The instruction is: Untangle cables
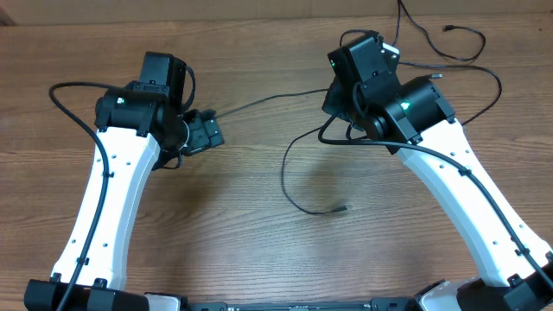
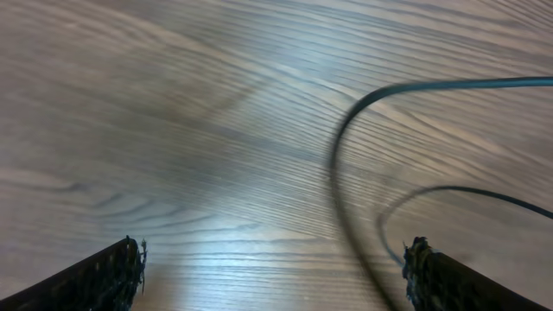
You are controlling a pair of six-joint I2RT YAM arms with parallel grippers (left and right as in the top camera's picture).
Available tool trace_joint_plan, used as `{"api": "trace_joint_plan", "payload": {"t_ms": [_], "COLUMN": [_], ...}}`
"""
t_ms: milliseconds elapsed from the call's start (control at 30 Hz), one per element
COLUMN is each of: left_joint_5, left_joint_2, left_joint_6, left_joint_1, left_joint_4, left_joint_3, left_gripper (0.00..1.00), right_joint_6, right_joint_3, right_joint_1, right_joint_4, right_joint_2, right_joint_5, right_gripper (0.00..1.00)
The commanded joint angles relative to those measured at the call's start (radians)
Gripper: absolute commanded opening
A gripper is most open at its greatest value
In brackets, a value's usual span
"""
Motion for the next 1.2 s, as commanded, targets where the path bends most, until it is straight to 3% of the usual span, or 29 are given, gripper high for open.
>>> {"api": "trace_joint_plan", "payload": {"t_ms": [0,333,600,867,1167], "left_joint_5": [0.11,0.134,0.189,0.189,0.176], "left_joint_2": [0.006,0.005,-0.023,-0.127,-0.249], "left_joint_6": [0.091,0.132,0.168,0.169,0.168], "left_joint_1": [0.004,0.004,0.004,0.004,0.004], "left_joint_4": [0.011,0.016,-0.017,-0.062,-0.05], "left_joint_3": [0.012,0.013,0.09,0.217,0.228], "left_gripper": [0.99,1.0,0.99,0.99,1.0], "right_joint_6": [0.009,-0.035,-0.035,-0.036,-0.035], "right_joint_3": [0.007,0.007,0.007,0.007,0.007], "right_joint_1": [0.004,0.003,0.003,-0.005,-0.092], "right_joint_4": [0.019,0.039,0.034,0.029,-0.027], "right_joint_2": [-0.036,-0.035,-0.035,-0.035,-0.035], "right_joint_5": [-0.08,-0.093,0.006,0.078,0.082], "right_gripper": [0.04,0.04,0.04,0.04,0.04]}}
